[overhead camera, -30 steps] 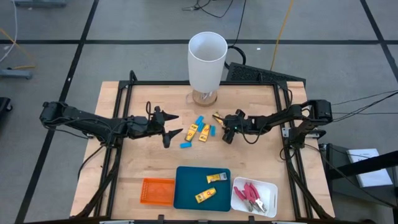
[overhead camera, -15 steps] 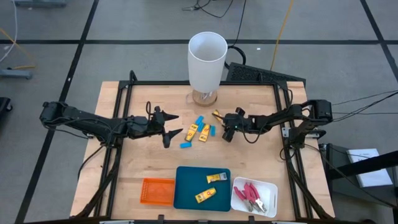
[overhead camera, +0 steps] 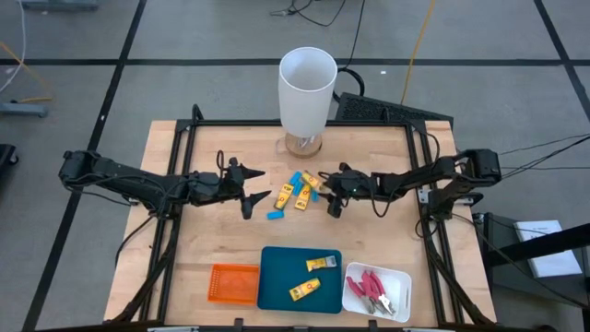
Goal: Pick & Place School Supplies
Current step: Put the yellow crayon box into the blue bin
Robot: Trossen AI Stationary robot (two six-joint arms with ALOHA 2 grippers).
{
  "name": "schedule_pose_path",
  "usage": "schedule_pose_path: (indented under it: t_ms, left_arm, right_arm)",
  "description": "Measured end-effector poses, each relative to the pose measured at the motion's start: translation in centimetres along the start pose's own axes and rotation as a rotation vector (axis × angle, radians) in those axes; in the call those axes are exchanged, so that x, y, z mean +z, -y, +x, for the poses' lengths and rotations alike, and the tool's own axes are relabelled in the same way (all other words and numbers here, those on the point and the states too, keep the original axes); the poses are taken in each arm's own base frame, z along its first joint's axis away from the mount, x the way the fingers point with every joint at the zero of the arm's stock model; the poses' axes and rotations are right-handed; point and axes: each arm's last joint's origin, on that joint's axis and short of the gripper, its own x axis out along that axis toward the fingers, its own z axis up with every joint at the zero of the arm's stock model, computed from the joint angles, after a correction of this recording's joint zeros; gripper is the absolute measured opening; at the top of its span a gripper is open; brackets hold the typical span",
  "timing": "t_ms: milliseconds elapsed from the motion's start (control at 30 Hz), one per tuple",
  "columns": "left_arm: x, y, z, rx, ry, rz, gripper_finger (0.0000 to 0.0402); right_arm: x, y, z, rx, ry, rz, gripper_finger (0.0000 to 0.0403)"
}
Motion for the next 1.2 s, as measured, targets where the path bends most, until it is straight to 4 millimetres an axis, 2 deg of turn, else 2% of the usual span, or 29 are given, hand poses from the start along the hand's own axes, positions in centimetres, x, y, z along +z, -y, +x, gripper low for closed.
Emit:
schedule_pose_path:
  t_ms: [633, 1000, 1200]
  left_arm:
    - [0.0, 0.0, 0.0, 0.0, 0.0, 0.001, 0.031]
    - [0.0, 0.0, 0.0, 0.0, 0.001, -0.004, 0.031]
    - [0.0, 0.0, 0.0, 0.0, 0.001, -0.004, 0.031]
  right_arm:
    - [1.9, -8.1, -2.6, 0.276, 0.146, -0.107, 0.0152]
    - [6.5, -12.5, -4.4, 0.367, 0.133, -0.164, 0.0152]
    - [7.2, -14.2, -5.4, 0.418, 0.157, -0.174, 0.0152]
